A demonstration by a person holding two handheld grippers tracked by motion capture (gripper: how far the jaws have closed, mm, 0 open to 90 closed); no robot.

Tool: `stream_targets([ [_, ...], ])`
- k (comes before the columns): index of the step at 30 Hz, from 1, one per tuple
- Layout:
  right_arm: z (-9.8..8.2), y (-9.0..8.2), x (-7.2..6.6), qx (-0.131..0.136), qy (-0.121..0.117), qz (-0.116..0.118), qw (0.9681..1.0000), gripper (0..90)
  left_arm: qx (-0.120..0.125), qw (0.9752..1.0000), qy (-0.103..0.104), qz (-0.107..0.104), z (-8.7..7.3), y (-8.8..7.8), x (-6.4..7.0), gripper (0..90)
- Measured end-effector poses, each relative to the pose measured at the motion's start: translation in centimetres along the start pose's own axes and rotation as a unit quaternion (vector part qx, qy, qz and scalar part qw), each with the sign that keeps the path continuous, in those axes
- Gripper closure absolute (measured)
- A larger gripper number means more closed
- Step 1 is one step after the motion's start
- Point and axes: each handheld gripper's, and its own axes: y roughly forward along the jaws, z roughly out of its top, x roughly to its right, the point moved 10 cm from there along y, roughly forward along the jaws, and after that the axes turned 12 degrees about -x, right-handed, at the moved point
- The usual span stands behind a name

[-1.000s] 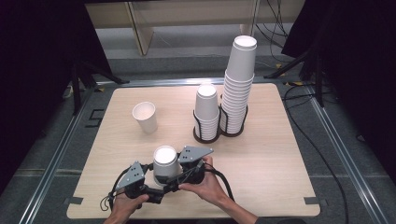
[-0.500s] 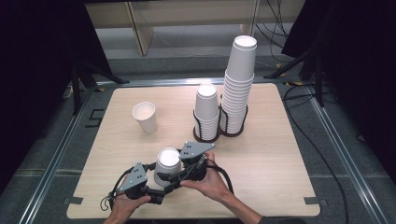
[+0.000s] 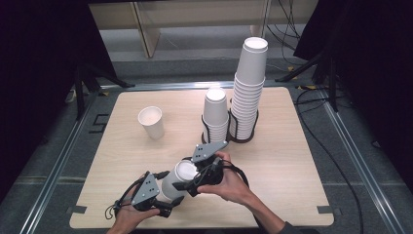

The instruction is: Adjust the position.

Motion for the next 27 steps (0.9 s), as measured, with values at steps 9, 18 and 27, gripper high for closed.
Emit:
stream_targets([
  [9,-0.5,-0.1,0.1,-0.020,0.001,0.004,0.9998,20.4,-0.016,0.9995,0.026,0.011,-0.3,0.0,0.0,9.5],
  [18,-0.3,-0.6,0.1,-0.012,0.006,0.017,0.9998,24.1,0.008,0.9998,0.016,0.001,0.1,-0.1,0.1,6.9],
  [27,0.9,-2.0,0.0,0.041,0.044,0.045,0.9972,24.9,0.075,0.9972,0.003,0.004,1.4,-0.9,0.0,2.5],
])
